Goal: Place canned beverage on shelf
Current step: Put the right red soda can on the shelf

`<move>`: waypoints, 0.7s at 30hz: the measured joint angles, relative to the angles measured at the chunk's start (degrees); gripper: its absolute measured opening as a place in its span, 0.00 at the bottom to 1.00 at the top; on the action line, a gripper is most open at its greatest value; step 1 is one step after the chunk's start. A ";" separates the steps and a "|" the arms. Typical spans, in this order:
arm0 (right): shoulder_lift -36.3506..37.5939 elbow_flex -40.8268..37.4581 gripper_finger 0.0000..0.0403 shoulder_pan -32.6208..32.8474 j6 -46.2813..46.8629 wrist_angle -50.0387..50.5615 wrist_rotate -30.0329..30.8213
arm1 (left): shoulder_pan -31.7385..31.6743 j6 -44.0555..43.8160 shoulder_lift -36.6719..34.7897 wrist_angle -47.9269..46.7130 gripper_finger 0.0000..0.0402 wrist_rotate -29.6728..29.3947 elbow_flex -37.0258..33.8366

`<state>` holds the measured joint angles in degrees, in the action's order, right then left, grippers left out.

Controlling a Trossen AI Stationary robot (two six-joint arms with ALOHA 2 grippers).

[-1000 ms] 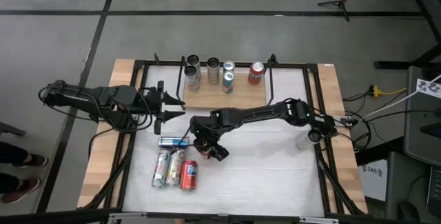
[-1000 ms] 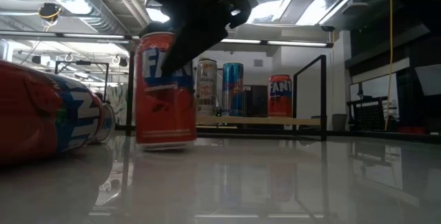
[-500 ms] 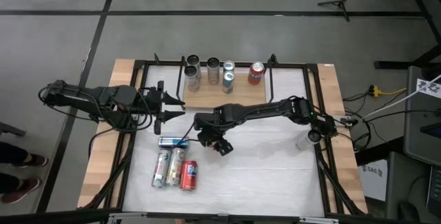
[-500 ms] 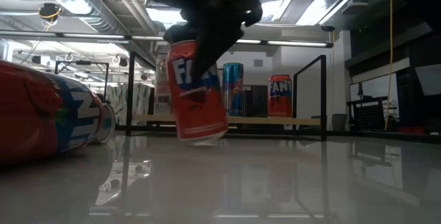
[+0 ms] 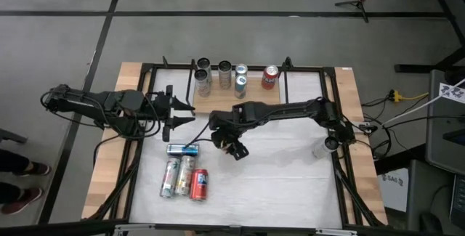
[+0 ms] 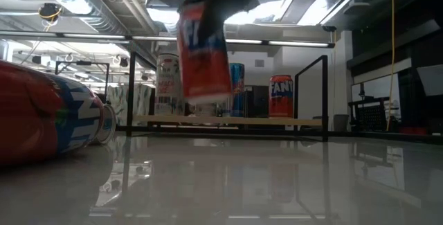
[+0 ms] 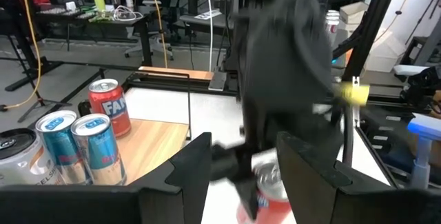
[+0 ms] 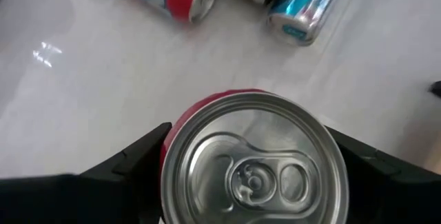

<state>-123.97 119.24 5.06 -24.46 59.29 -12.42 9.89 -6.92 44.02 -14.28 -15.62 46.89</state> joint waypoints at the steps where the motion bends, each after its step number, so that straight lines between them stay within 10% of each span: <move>1: 0.82 0.00 0.72 0.00 0.43 0.25 -0.04 | 0.00 0.01 0.00 -0.05 0.39 0.00 0.00; 21: 15.28 0.04 0.72 -7.03 2.15 14.16 -3.37 | 0.00 0.03 -0.01 0.19 0.39 -0.02 0.00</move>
<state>-108.69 119.28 -1.97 -22.31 73.44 -15.79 9.89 -6.89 44.01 -14.08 -15.64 46.89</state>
